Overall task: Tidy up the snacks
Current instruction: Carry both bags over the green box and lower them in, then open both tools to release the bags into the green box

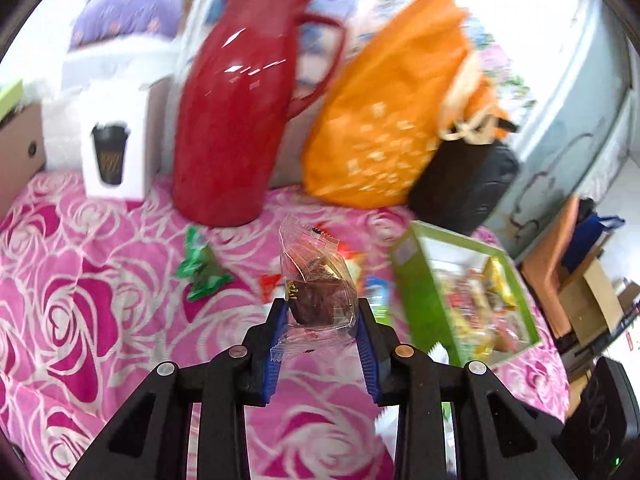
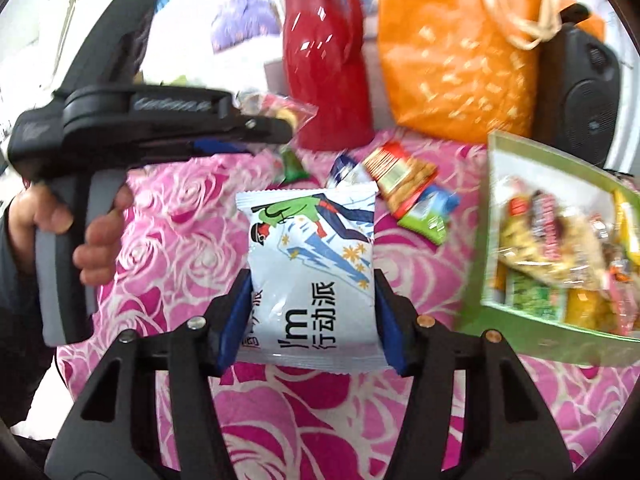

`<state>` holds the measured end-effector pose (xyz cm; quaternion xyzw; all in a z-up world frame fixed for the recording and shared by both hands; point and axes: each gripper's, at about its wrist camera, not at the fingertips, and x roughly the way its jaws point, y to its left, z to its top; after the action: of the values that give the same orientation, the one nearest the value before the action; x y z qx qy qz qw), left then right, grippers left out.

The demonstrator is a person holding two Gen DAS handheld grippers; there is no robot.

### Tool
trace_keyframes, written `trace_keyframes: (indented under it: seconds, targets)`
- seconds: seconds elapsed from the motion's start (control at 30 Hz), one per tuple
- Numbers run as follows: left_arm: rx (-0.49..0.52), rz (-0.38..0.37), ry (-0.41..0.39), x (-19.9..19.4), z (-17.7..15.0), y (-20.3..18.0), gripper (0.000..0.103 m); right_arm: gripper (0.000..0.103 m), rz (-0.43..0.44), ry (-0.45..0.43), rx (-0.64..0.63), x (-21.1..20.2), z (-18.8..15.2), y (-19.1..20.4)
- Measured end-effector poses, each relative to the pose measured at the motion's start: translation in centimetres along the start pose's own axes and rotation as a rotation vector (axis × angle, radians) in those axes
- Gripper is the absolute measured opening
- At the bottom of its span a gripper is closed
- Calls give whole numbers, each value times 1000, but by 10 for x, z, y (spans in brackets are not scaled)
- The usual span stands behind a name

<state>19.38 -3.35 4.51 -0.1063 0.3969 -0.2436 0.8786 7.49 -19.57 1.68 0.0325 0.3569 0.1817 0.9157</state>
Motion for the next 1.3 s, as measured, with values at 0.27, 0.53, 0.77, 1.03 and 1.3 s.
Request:
trace_keyframes:
  seconds: [0.27, 0.53, 0.77, 1.03, 1.3]
  targets:
    - [133, -97, -11, -7, 5, -75, 33, 59, -133, -107, 48, -43, 6, -28]
    - [246, -143, 49, 30, 7, -140, 33, 59, -282, -157, 148, -66, 15, -94]
    - [285, -123, 108, 85, 15, -161, 34, 59, -376, -122, 221, -45, 23, -154]
    - [275, -93, 150, 130, 30, -164, 35, 59, -357, -121, 241, -16, 41, -189]
    - [261, -21, 82, 127, 26, -156, 85, 103, -412, -108, 136, -6, 31, -185]
